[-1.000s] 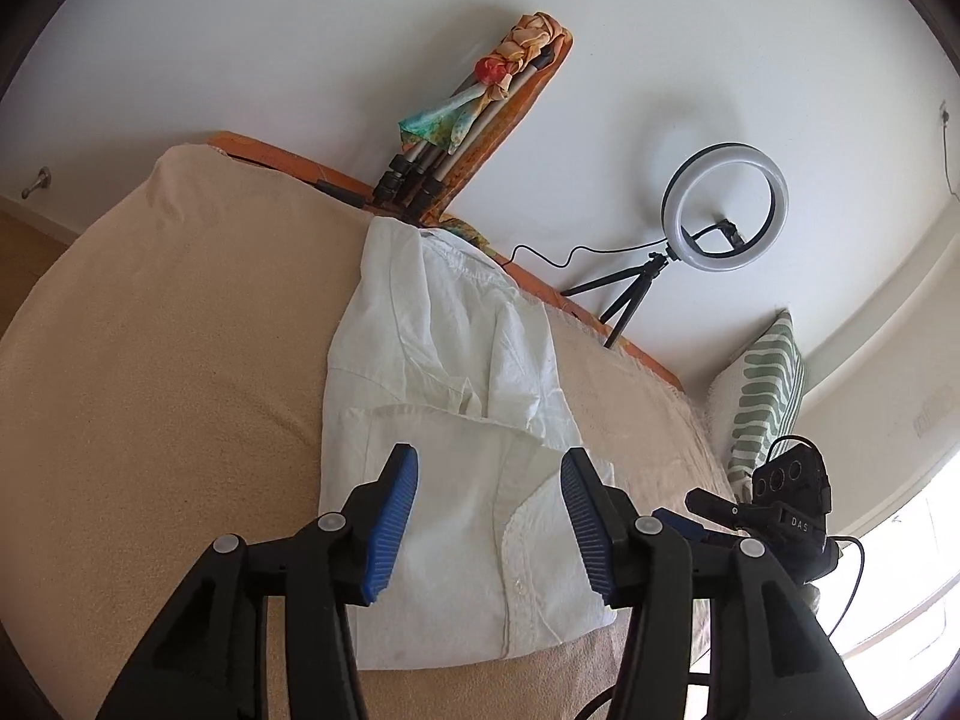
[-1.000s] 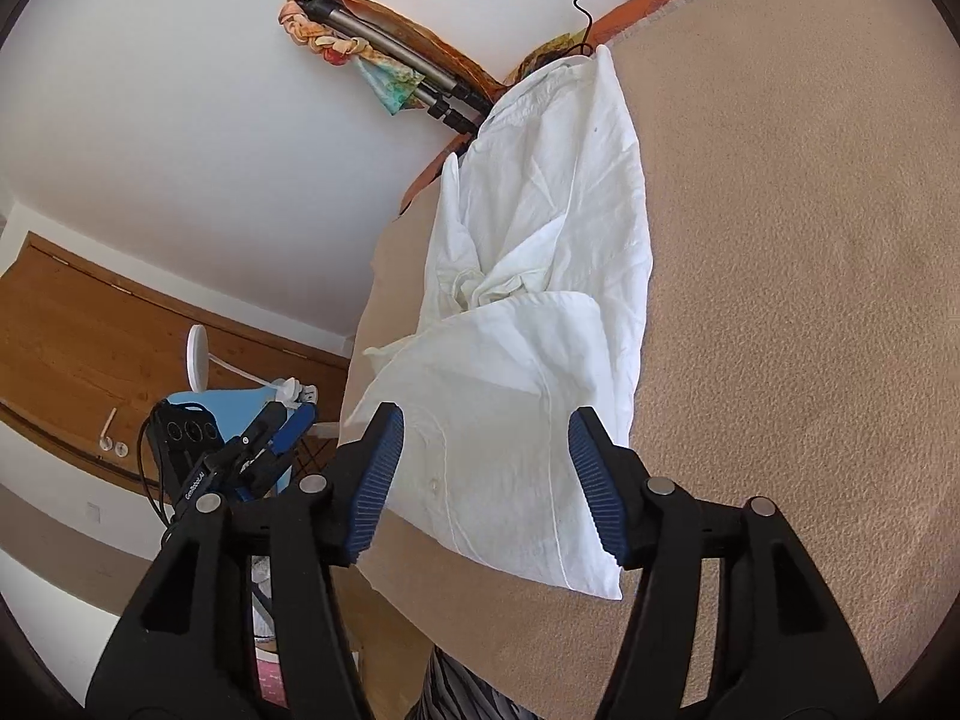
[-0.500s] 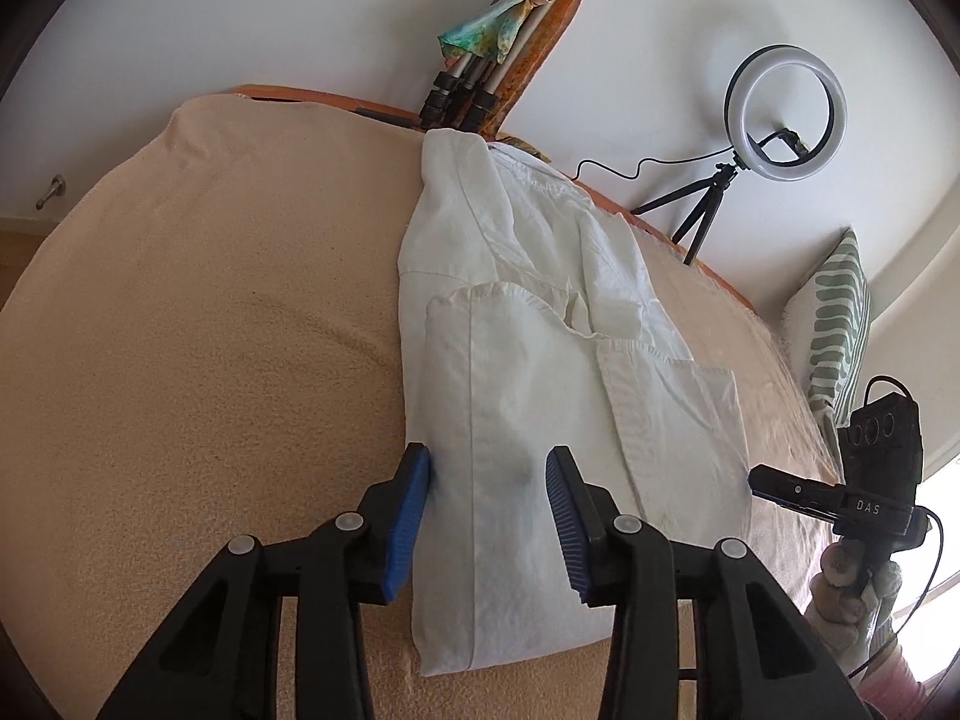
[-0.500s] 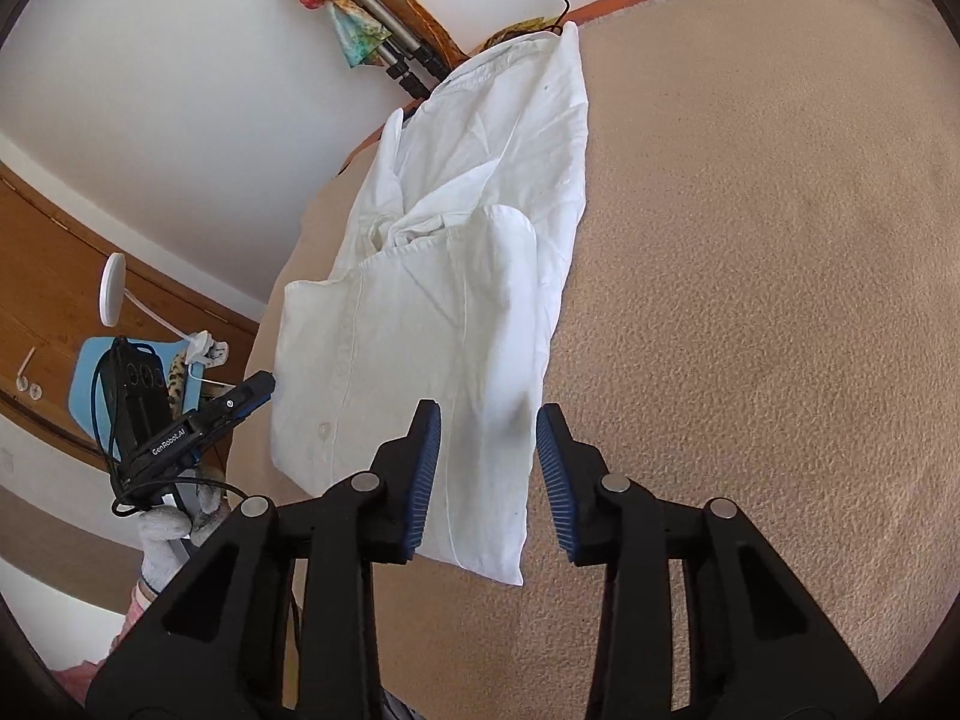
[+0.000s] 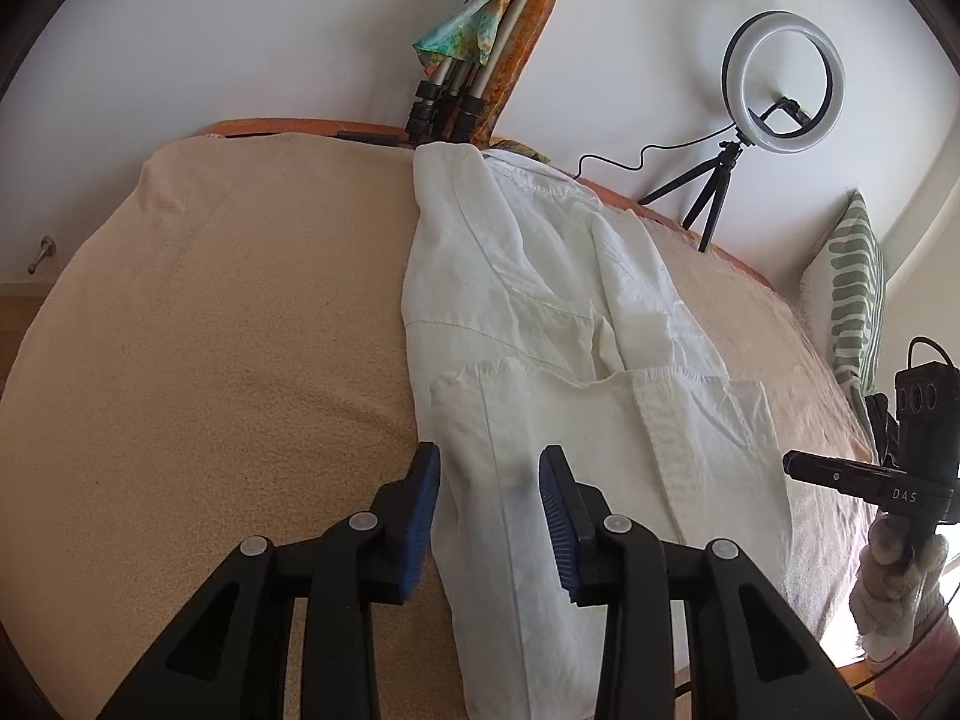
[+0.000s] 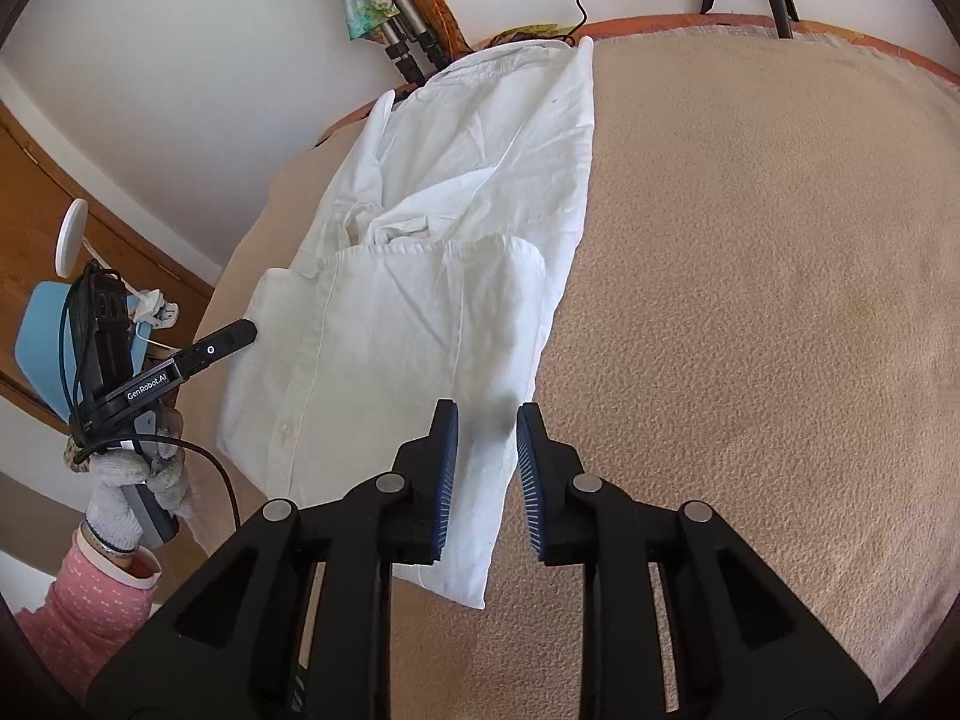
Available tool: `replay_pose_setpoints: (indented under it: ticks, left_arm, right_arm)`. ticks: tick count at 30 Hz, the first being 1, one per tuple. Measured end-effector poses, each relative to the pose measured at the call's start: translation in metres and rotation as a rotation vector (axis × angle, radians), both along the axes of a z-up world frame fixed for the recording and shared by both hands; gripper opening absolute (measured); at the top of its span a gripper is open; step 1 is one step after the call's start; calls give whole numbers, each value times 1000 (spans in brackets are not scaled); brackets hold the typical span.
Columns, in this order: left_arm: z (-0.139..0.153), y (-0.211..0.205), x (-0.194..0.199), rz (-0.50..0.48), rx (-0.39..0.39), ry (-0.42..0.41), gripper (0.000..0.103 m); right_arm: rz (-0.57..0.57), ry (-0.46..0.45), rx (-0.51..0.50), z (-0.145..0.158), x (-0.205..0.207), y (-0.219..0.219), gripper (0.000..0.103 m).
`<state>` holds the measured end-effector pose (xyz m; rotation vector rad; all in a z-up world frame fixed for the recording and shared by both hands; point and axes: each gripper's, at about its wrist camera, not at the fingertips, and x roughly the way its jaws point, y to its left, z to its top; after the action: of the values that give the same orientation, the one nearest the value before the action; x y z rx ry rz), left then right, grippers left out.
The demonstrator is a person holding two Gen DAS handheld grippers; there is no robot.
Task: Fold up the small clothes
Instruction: 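Release the hem and move both grippers toward the collar end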
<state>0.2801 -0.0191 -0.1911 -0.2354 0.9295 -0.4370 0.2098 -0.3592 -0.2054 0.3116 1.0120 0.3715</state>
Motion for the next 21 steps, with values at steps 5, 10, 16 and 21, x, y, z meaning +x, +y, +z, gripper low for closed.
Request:
replay_pose_setpoints:
  ticks: [5, 10, 16, 21]
  left_arm:
    - [10, -5, 42, -33, 33, -41, 30]
    - [-5, -23, 86, -97, 98, -54, 28]
    - [-28, -44, 132, -150, 184, -33, 28]
    - [-34, -54, 167, -152, 237, -40, 28]
  right_arm:
    - [12, -94, 4, 23, 30, -7, 22]
    - [71, -121, -3, 30, 80, 3, 22]
    - [113, -36, -62, -1, 147, 15, 22]
    - [59, -16, -106, -18, 185, 8, 22]
